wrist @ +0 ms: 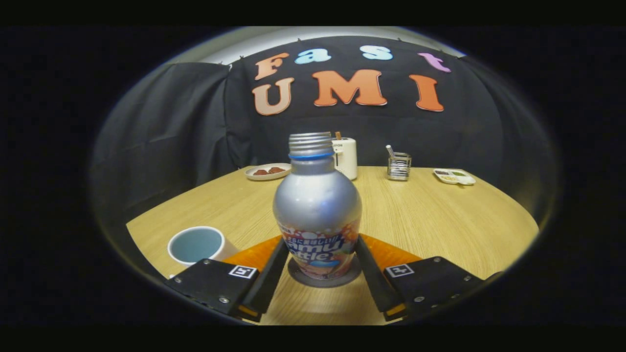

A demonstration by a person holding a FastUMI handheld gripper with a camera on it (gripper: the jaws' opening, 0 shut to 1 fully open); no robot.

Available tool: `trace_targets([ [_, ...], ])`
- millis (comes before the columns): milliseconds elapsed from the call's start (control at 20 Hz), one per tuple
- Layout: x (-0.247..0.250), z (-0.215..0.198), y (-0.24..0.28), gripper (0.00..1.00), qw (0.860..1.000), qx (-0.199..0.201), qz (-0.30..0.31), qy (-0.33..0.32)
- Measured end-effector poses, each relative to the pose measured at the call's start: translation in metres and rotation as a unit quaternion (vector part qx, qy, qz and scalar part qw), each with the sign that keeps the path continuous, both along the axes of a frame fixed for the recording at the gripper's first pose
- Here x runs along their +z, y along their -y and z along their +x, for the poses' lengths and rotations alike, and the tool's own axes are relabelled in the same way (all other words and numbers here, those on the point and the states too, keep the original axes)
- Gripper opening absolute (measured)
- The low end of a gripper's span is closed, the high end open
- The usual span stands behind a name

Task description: Take the bottle from table, then pour the juice into the cup, finally place the bottle on the coaster

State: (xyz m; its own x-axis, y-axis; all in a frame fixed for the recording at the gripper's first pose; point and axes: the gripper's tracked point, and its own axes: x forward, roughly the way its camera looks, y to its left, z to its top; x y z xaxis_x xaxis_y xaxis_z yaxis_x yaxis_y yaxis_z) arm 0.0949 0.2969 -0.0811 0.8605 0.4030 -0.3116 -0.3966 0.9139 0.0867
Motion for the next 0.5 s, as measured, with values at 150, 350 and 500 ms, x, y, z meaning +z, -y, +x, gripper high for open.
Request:
trace_targets([
  [150, 0.004, -0.008, 0.005, 0.93, 1.0, -0.005, 0.009, -0.001],
  [350, 0.015, -0.027, 0.023, 0.98, 1.0, -0.013, 0.017, 0.005],
  [500, 0.027, -0.044, 0.047, 0.98, 0.999, -0.024, 0.025, 0.012],
])
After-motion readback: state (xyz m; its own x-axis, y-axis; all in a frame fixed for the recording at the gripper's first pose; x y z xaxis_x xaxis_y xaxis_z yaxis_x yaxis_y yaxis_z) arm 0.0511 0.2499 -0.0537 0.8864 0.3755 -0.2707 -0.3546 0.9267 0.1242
